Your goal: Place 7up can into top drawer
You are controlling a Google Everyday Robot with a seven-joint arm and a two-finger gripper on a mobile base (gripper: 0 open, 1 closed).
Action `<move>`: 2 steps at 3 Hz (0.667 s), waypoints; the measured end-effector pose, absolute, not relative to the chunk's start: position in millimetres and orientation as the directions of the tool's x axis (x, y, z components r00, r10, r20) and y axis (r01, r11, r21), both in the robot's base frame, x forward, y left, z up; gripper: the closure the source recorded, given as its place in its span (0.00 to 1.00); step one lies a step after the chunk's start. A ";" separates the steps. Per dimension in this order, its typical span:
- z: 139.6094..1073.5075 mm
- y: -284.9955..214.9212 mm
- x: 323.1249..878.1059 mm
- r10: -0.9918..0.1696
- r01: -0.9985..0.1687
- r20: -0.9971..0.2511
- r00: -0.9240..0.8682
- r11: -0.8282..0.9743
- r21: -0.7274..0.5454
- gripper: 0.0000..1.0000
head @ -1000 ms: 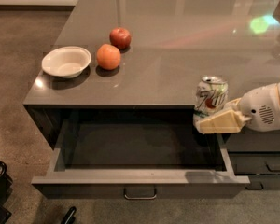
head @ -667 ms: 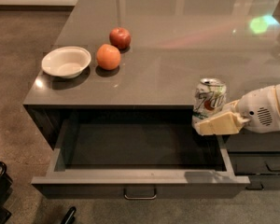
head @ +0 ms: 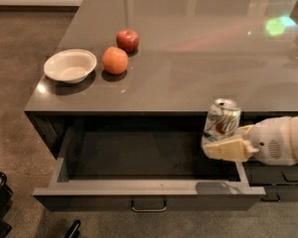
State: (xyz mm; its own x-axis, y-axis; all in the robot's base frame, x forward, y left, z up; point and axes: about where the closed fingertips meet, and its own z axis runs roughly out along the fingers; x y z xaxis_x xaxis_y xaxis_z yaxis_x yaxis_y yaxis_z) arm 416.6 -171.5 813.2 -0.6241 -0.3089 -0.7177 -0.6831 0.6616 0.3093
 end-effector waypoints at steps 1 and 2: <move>761.1 -150.8 398.6 -0.251 -0.640 -0.699 -0.670 0.673 0.372 1.00; 718.6 -130.9 387.8 -0.248 -0.624 -0.665 -0.705 0.662 0.415 1.00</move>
Offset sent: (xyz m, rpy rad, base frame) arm -0.0409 0.0629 -0.1472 0.0725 0.1705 -0.0242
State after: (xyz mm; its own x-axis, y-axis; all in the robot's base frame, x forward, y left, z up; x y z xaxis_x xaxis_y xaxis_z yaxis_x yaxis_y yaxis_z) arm 387.8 -130.9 718.6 -0.7047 -0.2482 -0.6646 -0.6242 0.6623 0.4145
